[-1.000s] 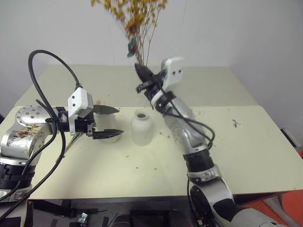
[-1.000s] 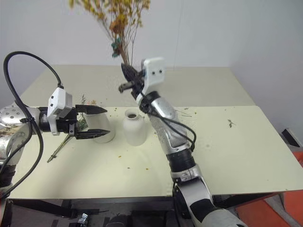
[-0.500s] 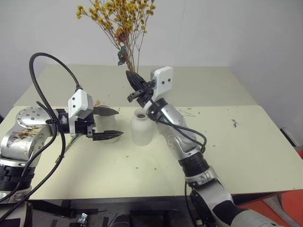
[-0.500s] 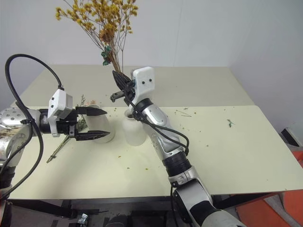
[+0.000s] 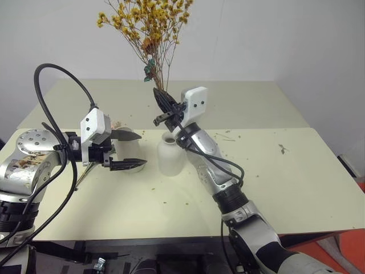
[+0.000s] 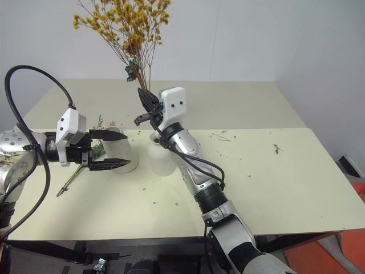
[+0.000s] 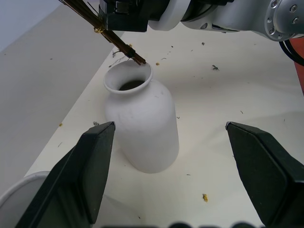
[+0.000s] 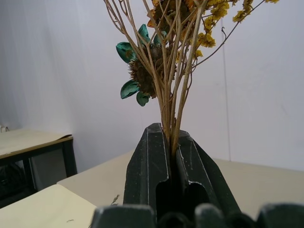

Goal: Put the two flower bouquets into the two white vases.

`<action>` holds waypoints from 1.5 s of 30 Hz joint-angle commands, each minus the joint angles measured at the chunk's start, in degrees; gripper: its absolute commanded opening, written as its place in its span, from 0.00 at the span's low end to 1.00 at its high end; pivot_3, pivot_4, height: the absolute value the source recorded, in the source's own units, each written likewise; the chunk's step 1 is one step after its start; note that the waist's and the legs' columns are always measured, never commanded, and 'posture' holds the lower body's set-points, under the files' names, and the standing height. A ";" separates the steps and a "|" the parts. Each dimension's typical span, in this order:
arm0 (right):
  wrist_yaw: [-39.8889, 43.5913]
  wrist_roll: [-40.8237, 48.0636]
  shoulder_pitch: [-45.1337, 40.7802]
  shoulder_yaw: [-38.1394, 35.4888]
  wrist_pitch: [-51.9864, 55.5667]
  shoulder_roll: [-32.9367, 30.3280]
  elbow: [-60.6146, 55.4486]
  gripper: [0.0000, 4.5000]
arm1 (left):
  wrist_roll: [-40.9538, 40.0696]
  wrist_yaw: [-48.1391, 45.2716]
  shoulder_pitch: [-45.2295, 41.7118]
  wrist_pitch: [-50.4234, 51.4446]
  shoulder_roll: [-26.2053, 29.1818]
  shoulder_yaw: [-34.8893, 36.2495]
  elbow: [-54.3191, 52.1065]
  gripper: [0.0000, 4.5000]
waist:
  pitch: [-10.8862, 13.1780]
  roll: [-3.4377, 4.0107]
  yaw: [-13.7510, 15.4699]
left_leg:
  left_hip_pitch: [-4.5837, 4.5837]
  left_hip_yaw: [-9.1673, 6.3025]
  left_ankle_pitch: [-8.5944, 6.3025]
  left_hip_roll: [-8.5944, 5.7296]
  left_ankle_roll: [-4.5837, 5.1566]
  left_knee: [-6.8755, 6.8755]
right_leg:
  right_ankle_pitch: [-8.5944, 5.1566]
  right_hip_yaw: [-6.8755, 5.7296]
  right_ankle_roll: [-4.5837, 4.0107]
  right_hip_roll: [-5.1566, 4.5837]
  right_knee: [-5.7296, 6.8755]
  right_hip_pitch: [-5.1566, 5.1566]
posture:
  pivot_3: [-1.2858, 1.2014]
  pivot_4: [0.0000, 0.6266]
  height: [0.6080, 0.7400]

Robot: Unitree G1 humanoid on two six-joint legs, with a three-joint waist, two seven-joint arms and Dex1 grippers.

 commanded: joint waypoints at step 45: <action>-2.18 0.48 -6.15 -0.98 -9.17 10.62 7.71 0.01 | -1.29 1.40 1.39 1.01 0.88 2.92 -3.59 0.90 | 0.00 0.00 -0.01 | -0.04 0.00 0.00 0.01 0.00 -0.05 | 0.00 0.01 -0.03 0.01 -0.03 -0.05 | 0.52 0.24 1.00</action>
